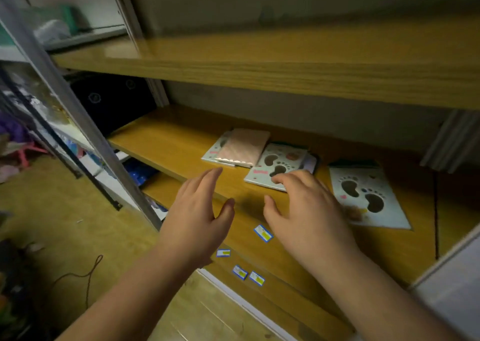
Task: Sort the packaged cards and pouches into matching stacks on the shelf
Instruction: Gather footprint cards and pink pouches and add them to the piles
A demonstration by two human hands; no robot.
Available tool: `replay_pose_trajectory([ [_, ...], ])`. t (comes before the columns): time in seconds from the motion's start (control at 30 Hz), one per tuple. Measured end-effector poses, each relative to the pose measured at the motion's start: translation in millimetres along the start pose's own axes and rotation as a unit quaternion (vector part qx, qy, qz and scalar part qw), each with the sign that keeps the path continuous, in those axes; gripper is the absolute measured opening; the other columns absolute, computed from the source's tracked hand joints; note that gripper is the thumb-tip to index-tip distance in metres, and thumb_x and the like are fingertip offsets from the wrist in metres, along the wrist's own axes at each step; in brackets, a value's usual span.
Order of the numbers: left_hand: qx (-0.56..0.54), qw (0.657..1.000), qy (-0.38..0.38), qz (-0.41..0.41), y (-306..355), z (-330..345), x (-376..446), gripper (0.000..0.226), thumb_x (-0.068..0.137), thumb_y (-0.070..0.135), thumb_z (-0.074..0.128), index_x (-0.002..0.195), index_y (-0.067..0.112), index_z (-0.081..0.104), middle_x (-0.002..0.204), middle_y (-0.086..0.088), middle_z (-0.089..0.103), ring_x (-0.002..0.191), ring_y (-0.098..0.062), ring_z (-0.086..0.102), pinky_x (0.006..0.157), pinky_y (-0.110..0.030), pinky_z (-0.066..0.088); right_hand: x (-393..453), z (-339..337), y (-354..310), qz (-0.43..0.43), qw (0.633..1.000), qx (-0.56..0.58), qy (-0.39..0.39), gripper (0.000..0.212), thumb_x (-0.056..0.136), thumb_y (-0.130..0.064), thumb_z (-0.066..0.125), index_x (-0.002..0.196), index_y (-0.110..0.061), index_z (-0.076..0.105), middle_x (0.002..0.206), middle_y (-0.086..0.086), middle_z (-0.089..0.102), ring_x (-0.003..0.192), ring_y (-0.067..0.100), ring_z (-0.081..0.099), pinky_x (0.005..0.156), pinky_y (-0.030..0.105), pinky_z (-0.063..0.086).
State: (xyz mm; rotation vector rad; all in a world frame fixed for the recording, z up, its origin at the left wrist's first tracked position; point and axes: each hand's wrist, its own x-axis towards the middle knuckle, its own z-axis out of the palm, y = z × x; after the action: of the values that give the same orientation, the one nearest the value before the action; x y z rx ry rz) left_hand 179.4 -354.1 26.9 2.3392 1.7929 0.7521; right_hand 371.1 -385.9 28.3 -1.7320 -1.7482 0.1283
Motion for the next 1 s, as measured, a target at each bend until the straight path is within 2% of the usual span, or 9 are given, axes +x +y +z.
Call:
replay_pose_trajectory([
  [0.13, 0.014, 0.999, -0.024, 0.022, -2.9, 19.6, 40.9, 0.064, 0.095, 0.05, 0.051, 0.153, 0.032, 0.031, 0.156, 0.007, 0.041, 0.142, -0.014, 0.032, 0.107, -0.029, 0.028, 22.7, 11.2, 9.1, 0.023, 0.999, -0.037, -0.003, 0.04, 0.089, -0.044, 0.055, 0.124, -0.026, 0.06, 0.12, -0.003, 0.059, 0.113, 0.019, 0.054, 0.09, 0.039, 0.049],
  [0.27, 0.039, 0.997, -0.058, -0.022, -12.3, 30.5, 76.5, 0.064, 0.095, 0.058, 0.043, 0.151, 0.028, 0.036, 0.155, -0.002, 0.043, 0.14, -0.028, 0.038, 0.109, -0.046, 0.037, 19.8, 19.2, 16.9, 0.055, 0.997, -0.05, -0.029, 0.044, 0.09, -0.046, 0.052, 0.129, -0.027, 0.057, 0.122, -0.005, 0.057, 0.113, 0.015, 0.052, 0.091, 0.036, 0.05],
  [0.47, 0.12, 0.979, -0.159, -0.046, -35.8, 53.7, 169.6, 0.096, 0.083, 0.08, 0.022, 0.155, 0.017, 0.026, 0.155, -0.019, 0.038, 0.136, -0.042, 0.038, 0.111, -0.046, 0.032, 31.4, 35.3, 20.7, 0.101, 0.99, -0.097, -0.034, 0.044, 0.091, -0.046, 0.054, 0.131, -0.028, 0.055, 0.124, -0.007, 0.055, 0.114, 0.014, 0.049, 0.095, 0.033, 0.044],
  [0.57, 0.12, 0.969, -0.203, -0.071, -42.4, 60.7, 201.1, 0.113, 0.076, 0.09, 0.028, 0.157, 0.013, 0.019, 0.156, -0.024, 0.034, 0.139, -0.043, 0.034, 0.111, -0.045, 0.029, 35.9, 40.1, 15.3, 0.146, 0.984, -0.106, -0.007, 0.045, 0.09, -0.046, 0.057, 0.131, -0.027, 0.058, 0.126, -0.007, 0.057, 0.116, 0.016, 0.051, 0.095, 0.035, 0.044],
  [0.63, 0.127, 0.965, -0.229, -0.025, -47.8, 67.1, 206.8, 0.122, 0.069, 0.095, 0.032, 0.159, 0.016, 0.009, 0.158, -0.023, 0.032, 0.14, -0.043, 0.033, 0.11, -0.047, 0.031, 39.1, 44.7, 11.7, 0.166, 0.979, -0.117, 0.004, 0.046, 0.09, -0.047, 0.056, 0.131, -0.028, 0.058, 0.127, -0.009, 0.057, 0.117, 0.014, 0.051, 0.095, 0.033, 0.044],
  [0.7, 0.112, 0.969, -0.221, 0.013, -57.7, 72.3, 208.8, 0.126, 0.066, 0.096, 0.039, 0.159, 0.017, 0.005, 0.157, -0.022, 0.033, 0.139, -0.044, 0.035, 0.108, -0.048, 0.034, 42.0, 52.0, 8.2, 0.183, 0.975, -0.127, 0.013, 0.048, 0.089, -0.05, 0.052, 0.133, -0.03, 0.055, 0.129, -0.011, 0.055, 0.118, 0.01, 0.049, 0.093, 0.03, 0.044],
  [0.8, 0.048, 0.979, -0.198, 0.017, -72.7, 72.6, 218.1, 0.129, 0.063, 0.089, 0.057, 0.155, 0.008, 0.02, 0.15, -0.026, 0.04, 0.136, -0.044, 0.038, 0.107, -0.044, 0.035, 44.4, 65.4, 2.0, 0.212, 0.968, -0.129, 0.02, 0.05, 0.088, -0.053, 0.049, 0.135, -0.035, 0.051, 0.131, -0.016, 0.051, 0.112, -0.002, 0.038, 0.088, 0.022, 0.035],
  [0.87, 0.001, 0.982, -0.187, 0.021, -79.2, 71.1, 223.3, 0.126, 0.059, 0.083, 0.069, 0.15, 0.005, 0.03, 0.141, -0.027, 0.045, 0.129, -0.044, 0.043, 0.103, -0.043, 0.038, 45.7, 73.9, -2.0, 0.229, 0.963, -0.142, 0.021, 0.049, 0.089, -0.052, 0.049, 0.135, -0.036, 0.049, 0.131, -0.015, 0.051, 0.111, -0.002, 0.036, 0.086, 0.022, 0.033],
  [1.0, -0.093, 0.983, -0.153, 0.036, -92.0, 70.6, 230.5, 0.1, 0.065, 0.064, 0.081, 0.138, 0.005, 0.045, 0.129, -0.024, 0.049, 0.115, -0.046, 0.051, 0.087, -0.039, 0.042, 50.9, 80.7, -9.0, 0.257, 0.95, -0.172, 0.048, 0.047, 0.091, -0.049, 0.054, 0.135, -0.032, 0.051, 0.131, -0.011, 0.052, 0.114, 0.003, 0.041, 0.084, 0.023, 0.033],
])
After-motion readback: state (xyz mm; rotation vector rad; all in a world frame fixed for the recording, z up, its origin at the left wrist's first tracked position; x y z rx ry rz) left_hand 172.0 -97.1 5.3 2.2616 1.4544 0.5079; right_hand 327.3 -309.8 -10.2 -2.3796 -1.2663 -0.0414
